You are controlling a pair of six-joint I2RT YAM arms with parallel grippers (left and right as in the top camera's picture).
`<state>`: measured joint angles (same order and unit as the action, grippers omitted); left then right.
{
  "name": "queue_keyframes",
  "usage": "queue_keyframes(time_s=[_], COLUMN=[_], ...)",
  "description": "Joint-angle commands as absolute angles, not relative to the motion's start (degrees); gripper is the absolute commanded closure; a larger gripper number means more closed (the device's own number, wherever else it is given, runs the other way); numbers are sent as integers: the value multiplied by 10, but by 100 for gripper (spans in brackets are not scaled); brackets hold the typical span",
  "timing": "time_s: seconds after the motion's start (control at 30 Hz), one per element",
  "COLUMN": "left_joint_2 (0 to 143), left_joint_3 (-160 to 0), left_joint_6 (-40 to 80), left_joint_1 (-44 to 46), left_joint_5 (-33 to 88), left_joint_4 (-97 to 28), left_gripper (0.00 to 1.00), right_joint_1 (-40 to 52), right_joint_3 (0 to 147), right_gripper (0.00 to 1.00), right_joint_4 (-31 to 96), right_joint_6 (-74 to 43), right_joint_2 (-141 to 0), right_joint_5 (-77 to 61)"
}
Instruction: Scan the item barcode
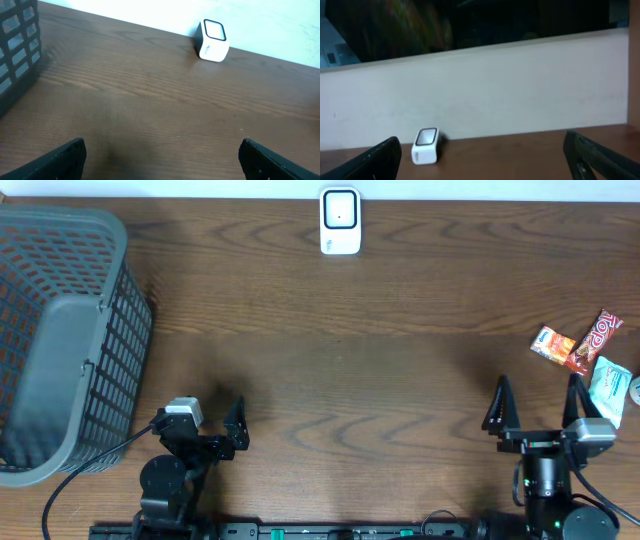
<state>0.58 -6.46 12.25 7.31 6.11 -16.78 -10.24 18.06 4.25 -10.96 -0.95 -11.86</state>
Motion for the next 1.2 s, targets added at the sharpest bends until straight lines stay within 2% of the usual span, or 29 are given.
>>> queue_keyframes(time_s=[0.0,0.27,0.73,1.17], left_joint_2=[2,2,2,2], left_joint_3=[-57,-57,-57,-57], left_joint_6=[128,128,128,128], left_joint_1=[72,72,72,72], left_joint_5=[69,69,69,69], left_joint_4=[-184,-184,-184,-184], left_gripper=[2,2,2,2], right_joint_1=[-88,-62,-59,-50], right_joint_3=[159,105,3,3], right_gripper=[1,1,1,1], right_joint_4=[36,36,39,38], right_joint_6=[-119,-117,-122,-104], right_joint_2=[-3,-3,-3,-3], right_joint_5=[-122,-64,-60,-59])
